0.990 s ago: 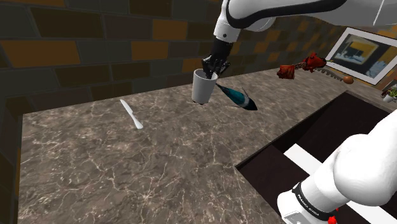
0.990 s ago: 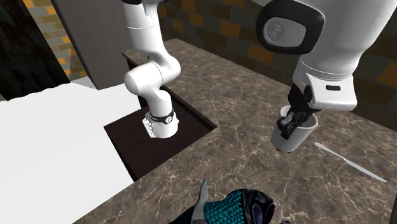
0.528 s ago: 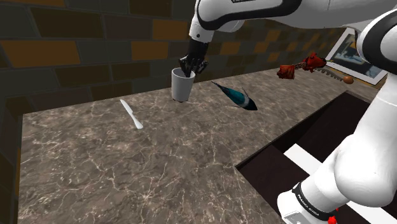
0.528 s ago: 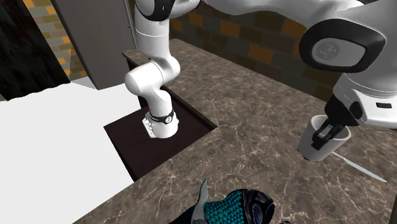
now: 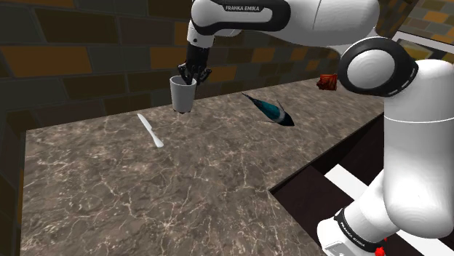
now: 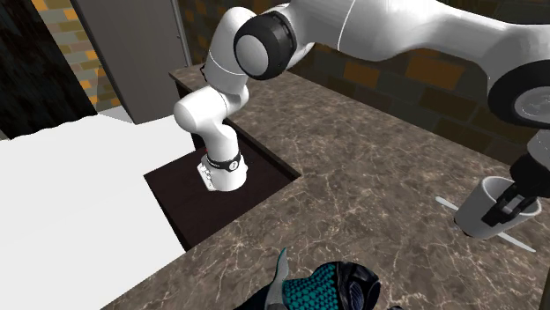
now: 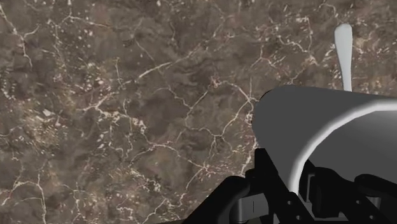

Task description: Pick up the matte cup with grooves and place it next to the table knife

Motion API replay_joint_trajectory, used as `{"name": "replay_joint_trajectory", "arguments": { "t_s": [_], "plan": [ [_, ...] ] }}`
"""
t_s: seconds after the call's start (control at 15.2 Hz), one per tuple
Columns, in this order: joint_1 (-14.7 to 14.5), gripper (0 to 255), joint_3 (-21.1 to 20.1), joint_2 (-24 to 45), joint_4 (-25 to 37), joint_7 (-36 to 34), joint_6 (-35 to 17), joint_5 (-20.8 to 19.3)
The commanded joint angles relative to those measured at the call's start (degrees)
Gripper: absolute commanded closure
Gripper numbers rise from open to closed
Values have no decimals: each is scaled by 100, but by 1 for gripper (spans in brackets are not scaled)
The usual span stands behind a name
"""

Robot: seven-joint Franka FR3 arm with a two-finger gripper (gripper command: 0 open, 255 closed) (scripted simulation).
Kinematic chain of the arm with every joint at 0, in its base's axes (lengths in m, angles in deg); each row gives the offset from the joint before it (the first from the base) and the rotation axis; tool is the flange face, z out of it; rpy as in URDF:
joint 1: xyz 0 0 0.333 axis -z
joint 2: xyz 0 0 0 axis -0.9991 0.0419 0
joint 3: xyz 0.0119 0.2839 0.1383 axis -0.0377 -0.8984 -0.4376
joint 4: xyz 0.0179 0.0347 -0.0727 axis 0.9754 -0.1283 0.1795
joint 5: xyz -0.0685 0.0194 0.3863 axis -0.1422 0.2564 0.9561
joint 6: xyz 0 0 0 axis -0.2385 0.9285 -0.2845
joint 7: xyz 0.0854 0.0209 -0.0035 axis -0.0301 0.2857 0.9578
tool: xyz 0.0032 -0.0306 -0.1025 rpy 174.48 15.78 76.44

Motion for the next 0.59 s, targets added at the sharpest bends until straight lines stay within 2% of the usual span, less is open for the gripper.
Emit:
{"name": "replay_joint_trajectory", "arguments": {
  "t_s": [0.0,0.53],
  "plan": [
    [-127,255,4,769,1163,-102,383,-70],
    [-110,255,11,764,537,-61,-235,-60]
  ]
}}
